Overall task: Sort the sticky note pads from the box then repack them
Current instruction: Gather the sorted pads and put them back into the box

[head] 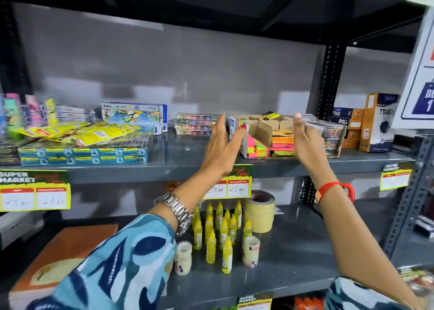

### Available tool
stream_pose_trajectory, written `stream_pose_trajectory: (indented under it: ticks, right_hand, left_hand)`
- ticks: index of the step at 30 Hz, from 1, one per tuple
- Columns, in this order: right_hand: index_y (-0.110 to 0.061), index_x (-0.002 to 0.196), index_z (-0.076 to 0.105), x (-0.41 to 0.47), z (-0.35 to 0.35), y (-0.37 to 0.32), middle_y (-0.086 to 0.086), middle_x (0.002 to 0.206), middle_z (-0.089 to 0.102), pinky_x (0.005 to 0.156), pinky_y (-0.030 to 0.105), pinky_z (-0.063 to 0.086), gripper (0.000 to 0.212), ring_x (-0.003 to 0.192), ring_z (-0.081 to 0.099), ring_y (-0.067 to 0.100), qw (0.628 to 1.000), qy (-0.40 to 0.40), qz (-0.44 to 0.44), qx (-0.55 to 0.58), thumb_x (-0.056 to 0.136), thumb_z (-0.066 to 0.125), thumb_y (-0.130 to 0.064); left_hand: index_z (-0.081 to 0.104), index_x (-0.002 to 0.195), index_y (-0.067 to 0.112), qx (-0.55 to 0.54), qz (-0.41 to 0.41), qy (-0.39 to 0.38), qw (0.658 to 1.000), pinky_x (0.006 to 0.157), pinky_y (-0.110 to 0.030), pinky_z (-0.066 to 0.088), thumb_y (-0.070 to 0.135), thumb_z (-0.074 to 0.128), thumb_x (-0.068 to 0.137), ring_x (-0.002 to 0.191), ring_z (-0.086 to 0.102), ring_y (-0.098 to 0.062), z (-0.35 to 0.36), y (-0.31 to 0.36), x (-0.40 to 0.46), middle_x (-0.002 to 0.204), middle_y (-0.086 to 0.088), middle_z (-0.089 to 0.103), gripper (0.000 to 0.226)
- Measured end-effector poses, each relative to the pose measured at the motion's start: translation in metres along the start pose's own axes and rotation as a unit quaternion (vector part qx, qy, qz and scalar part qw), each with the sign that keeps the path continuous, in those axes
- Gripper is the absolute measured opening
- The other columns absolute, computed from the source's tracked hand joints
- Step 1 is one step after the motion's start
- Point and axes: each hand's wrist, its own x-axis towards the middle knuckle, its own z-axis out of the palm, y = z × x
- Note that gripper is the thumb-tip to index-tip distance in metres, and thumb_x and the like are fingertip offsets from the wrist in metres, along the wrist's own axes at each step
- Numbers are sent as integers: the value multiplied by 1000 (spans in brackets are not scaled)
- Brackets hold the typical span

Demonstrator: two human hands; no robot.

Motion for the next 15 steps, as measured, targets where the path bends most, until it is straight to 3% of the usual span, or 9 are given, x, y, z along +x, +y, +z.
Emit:
stream_pose_trajectory:
  ticks: [3, 5, 7, 8, 11, 15]
  right_hand:
    - [-16, 134, 44, 1, -3, 6, 18, 129, 51, 100, 42, 32, 73, 116, 47, 32, 992, -4, 105, 63, 91, 14, -66]
    - [-19, 143, 30, 7, -3, 9, 16, 149, 34, 111, 47, 23, 78, 135, 33, 35, 989, -17, 133, 64, 87, 11, -70]
    - [-21, 145, 27, 12, -2, 8, 13, 153, 27, 113, 48, 20, 81, 138, 27, 33, 987, -25, 145, 71, 85, 8, -72]
    - [-22, 145, 25, 14, -1, 7, 12, 155, 23, 113, 48, 19, 82, 139, 25, 31, 985, -27, 152, 83, 85, 6, -73]
    - [-20, 148, 14, 20, 4, 5, 8, 158, 10, 116, 50, 15, 83, 143, 15, 28, 975, -3, 170, 141, 84, 10, -73]
    - [-26, 148, 12, 20, 8, 7, 9, 156, 16, 116, 51, 18, 80, 141, 21, 29, 972, -11, 184, 144, 84, 12, -74]
  left_hand:
    - [28, 146, 15, -136, -119, -11, 984, 107, -36, 26, 47, 35, 98, 130, 32, -12, 9, 11, 18, 151, -5, 30, 58]
    - [49, 128, 18, -255, -198, -46, 945, 101, -35, 34, 51, 31, 98, 120, 46, -18, 13, 16, 25, 133, -7, 52, 48]
    - [59, 98, 17, -355, -260, -54, 896, 83, -31, 48, 53, 30, 97, 94, 61, -20, 14, 20, 30, 98, -8, 69, 46]
    - [59, 93, 15, -383, -280, -57, 878, 80, -33, 49, 55, 31, 97, 92, 62, -21, 15, 21, 31, 95, -10, 69, 49]
    - [60, 102, 10, -397, -294, -52, 868, 92, -41, 47, 60, 32, 94, 108, 59, -28, 18, 20, 34, 112, -17, 63, 58]
    - [58, 114, 9, -394, -286, -40, 873, 101, -44, 43, 61, 33, 94, 110, 58, -28, 18, 21, 33, 115, -18, 62, 61]
